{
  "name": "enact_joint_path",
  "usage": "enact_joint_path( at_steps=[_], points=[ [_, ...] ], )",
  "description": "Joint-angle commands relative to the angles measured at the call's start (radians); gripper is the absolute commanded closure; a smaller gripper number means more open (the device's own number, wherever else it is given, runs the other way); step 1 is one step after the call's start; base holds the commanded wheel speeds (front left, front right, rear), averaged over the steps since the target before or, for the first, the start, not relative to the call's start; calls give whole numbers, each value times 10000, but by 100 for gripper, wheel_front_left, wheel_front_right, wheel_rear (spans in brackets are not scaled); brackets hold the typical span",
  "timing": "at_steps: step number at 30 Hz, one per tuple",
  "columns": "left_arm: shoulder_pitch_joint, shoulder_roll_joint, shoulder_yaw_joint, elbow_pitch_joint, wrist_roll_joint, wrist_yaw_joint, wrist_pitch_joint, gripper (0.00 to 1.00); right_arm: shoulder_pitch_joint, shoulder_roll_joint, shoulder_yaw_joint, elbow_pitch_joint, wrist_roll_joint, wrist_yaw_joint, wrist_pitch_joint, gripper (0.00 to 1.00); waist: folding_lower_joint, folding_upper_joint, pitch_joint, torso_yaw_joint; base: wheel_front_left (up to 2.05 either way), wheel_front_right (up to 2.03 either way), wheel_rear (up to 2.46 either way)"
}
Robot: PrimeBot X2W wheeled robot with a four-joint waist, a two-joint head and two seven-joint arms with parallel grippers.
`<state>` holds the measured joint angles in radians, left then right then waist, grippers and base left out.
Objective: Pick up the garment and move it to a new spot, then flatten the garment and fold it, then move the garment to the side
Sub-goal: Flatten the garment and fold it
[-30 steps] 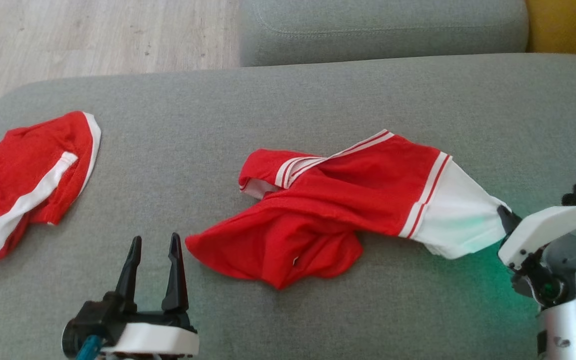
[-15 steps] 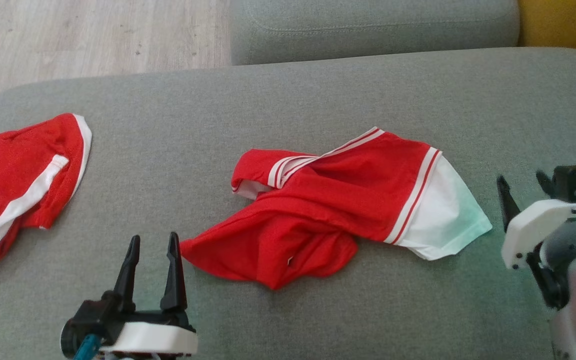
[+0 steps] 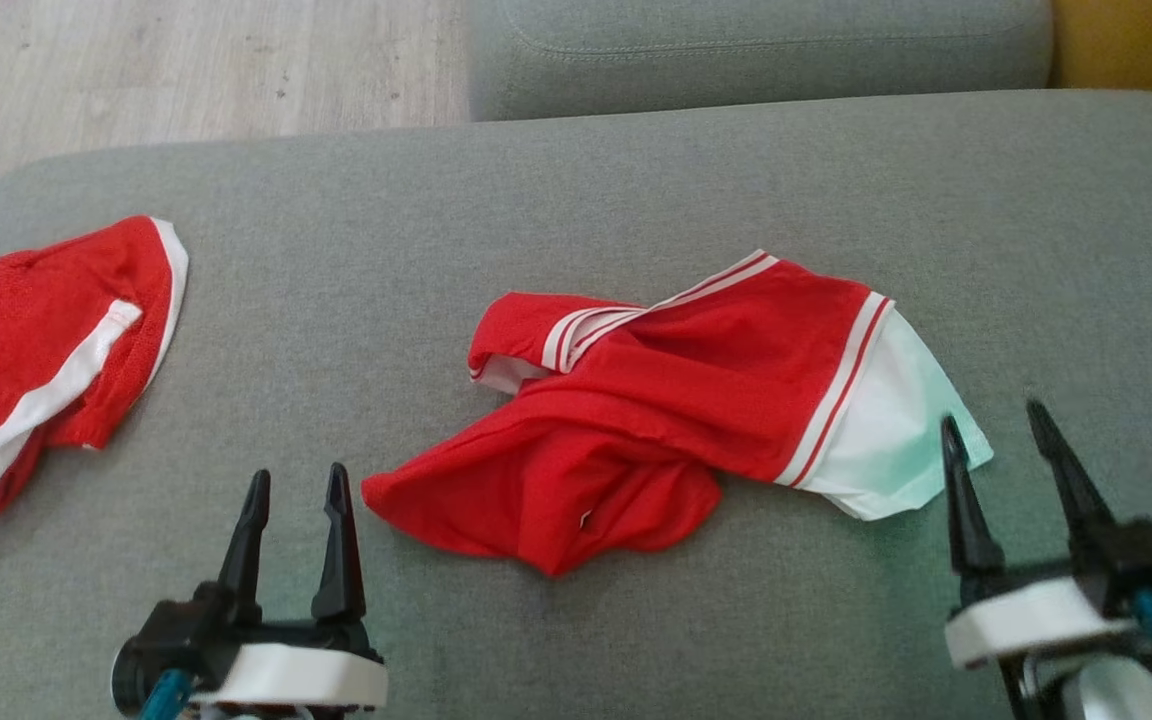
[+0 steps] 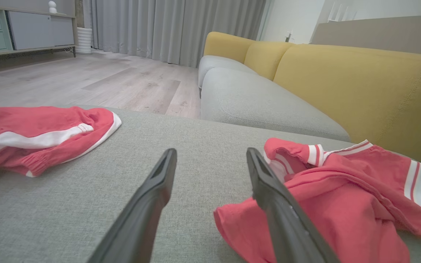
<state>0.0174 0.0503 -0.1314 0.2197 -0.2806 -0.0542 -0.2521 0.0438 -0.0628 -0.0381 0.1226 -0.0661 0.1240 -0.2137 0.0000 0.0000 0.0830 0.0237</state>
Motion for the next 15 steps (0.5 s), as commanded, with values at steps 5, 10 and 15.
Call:
enact_joint_path(
  at_steps=[5, 10, 15],
  points=[
    [-310, -1, 390, -228, 137, -76, -97, 0, 134, 100, 26, 252, -175, 67, -462, 0, 0, 0, 39, -14, 0, 0, 0],
    [-335, -1, 371, -99, 236, -170, -97, 0, 300, 121, -137, -34, 201, 67, -476, 0, 0, 0, 80, -69, 0, 0, 0],
    [-419, -1, 192, 293, 518, -398, -97, 0, 324, 123, -112, -92, 324, 67, -478, 0, 0, 0, 61, -148, 0, 0, 0]
  ],
)
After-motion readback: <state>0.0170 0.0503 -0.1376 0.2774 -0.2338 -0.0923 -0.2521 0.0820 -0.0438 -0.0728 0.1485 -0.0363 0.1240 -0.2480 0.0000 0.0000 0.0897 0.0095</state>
